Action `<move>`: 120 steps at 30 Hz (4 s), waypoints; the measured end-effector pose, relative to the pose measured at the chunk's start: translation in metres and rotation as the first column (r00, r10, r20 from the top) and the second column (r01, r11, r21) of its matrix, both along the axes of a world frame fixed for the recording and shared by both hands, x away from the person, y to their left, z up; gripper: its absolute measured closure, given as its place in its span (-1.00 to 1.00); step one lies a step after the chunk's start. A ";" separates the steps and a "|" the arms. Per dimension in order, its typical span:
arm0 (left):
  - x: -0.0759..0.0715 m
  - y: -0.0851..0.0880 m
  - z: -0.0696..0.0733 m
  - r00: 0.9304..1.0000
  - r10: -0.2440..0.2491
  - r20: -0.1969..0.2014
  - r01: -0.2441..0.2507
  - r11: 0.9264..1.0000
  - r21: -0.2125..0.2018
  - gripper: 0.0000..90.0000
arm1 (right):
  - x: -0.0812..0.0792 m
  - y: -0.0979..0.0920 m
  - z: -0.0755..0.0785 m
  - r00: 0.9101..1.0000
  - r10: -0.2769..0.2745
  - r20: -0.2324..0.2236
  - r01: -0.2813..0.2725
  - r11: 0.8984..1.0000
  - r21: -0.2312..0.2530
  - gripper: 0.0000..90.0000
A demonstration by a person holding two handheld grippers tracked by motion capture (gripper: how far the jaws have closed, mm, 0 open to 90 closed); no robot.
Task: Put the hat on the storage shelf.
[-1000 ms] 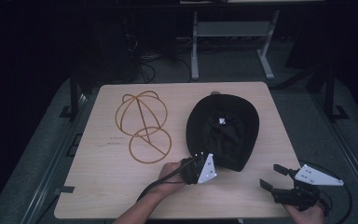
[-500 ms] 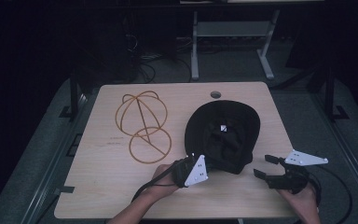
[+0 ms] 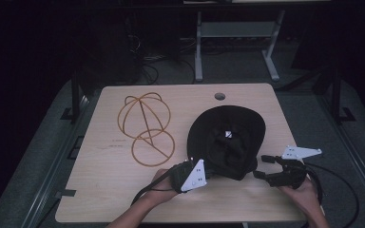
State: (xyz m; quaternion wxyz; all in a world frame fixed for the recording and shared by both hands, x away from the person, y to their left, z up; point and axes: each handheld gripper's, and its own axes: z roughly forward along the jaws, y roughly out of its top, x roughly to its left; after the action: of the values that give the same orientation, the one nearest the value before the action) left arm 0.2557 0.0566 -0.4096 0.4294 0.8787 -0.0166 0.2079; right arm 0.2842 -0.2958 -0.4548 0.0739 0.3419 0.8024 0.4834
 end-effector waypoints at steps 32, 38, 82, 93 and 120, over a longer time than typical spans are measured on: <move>-0.001 -0.004 -0.002 0.999 -0.044 0.007 0.044 0.999 0.005 0.93 | 0.019 0.025 0.008 0.979 0.200 0.028 -0.201 0.979 0.027 0.85; -0.001 -0.004 -0.002 0.999 -0.045 0.007 0.045 0.999 0.005 0.93 | 0.019 0.025 0.014 0.984 0.176 0.016 -0.176 0.984 0.029 0.95; -0.001 -0.002 0.010 0.999 0.032 0.028 -0.032 0.999 -0.026 0.78 | 0.011 0.002 0.072 0.989 0.076 0.129 -0.094 0.986 0.138 0.98; 0.004 0.009 0.010 0.998 0.066 -0.005 -0.066 0.997 -0.034 0.68 | 0.010 -0.004 0.110 0.983 0.083 0.165 -0.096 0.993 0.075 0.98; -0.003 0.022 -0.009 0.971 0.026 -0.239 -0.039 0.998 -0.049 0.02 | 0.022 0.007 0.169 0.983 0.091 0.160 -0.077 0.993 -0.093 0.97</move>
State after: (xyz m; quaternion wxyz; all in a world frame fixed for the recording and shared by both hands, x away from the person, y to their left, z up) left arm 0.2526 0.0784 -0.4184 0.4480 0.8857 0.0551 0.1084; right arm 0.3063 -0.2885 -0.2855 0.1342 0.2632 0.8275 0.4775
